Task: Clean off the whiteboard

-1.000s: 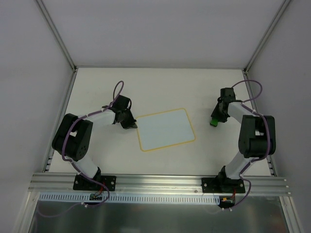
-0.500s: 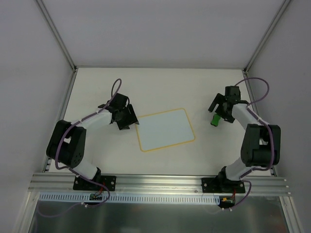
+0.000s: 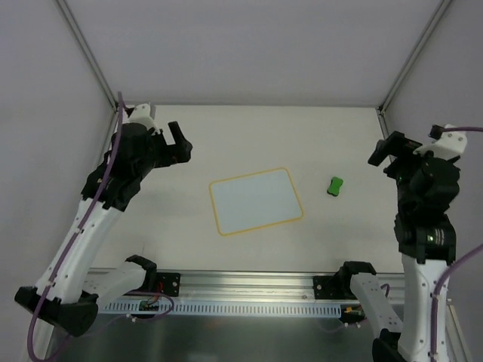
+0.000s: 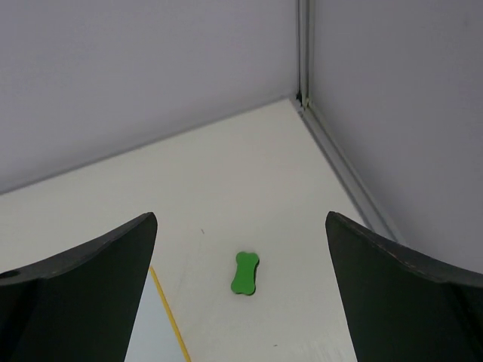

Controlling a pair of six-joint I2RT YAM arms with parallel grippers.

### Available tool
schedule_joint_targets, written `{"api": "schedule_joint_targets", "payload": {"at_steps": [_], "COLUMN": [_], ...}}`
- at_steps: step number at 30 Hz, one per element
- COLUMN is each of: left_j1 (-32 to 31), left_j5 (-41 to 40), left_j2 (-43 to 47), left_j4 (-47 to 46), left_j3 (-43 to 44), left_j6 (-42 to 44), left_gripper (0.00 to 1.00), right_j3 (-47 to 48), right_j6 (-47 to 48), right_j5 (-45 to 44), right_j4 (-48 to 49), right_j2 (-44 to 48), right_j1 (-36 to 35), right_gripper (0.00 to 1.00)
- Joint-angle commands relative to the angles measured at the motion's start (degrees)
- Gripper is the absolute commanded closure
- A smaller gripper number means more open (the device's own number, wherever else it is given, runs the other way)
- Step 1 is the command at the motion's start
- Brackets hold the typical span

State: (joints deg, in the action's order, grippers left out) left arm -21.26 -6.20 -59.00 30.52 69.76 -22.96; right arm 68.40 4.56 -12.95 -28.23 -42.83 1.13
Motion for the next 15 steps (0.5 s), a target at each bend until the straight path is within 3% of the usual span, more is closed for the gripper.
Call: {"api": "schedule_joint_targets", "payload": {"at_steps": [1, 7, 15], "left_j1": [0.4, 0.4, 0.4], "left_j5": [-9.9, -17.4, -20.0], "left_j2": [7.9, 19.2, 28.4], "left_j4": [5.4, 6.9, 8.1], "left_j3": [4.1, 8.8, 9.3], "left_j6": [10.3, 16.5, 20.6], "left_gripper": [0.01, 0.01, 0.01], "right_j3": [2.3, 3.8, 2.0], "right_j6": [6.4, 8.2, 11.9], "right_j5": [-3.0, -2.0, -2.9], "right_j4": [-4.0, -3.9, -3.7], "right_j2": [5.9, 14.7, 20.7], "right_j1": [0.4, -0.7, -5.4], "right_gripper": [0.01, 0.01, 0.01]}}
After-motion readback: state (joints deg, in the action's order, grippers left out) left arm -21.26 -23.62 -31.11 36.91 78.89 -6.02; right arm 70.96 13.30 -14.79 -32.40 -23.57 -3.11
